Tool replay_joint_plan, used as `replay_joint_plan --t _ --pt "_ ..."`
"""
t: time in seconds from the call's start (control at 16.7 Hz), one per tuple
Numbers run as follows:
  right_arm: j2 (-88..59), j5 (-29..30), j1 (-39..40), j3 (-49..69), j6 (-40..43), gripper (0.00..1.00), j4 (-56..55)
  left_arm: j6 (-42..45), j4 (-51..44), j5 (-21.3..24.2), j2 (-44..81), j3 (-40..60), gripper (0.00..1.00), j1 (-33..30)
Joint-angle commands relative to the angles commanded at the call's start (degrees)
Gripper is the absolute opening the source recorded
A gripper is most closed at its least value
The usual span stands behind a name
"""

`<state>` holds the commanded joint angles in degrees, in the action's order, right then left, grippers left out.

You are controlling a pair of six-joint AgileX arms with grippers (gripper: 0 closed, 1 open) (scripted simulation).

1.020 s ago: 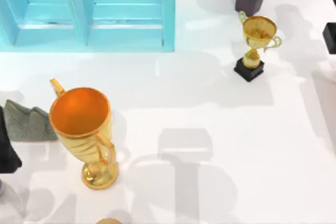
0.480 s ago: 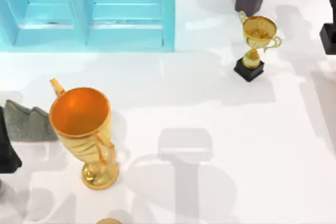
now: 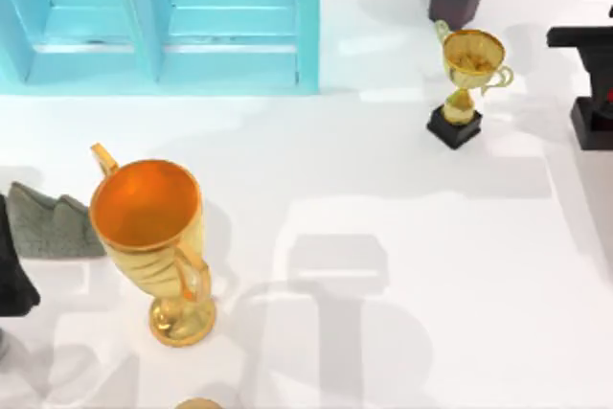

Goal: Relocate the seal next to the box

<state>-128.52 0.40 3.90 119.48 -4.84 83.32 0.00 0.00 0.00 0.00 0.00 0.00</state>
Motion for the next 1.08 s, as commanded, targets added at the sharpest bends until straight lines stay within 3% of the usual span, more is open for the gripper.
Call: replay_joint_plan --t 0.42,1.08 --pt "1.15 -0.24 -0.19 -2.12 0.01 0.0 -3.08 0.0 0.0 0.0 0.0 0.0 1.0 0.0" --pt "1.15 -0.24 -0.19 -2.12 0.01 0.83 -3.08 0.0 0.0 0.0 0.0 0.0 1.0 0.0"
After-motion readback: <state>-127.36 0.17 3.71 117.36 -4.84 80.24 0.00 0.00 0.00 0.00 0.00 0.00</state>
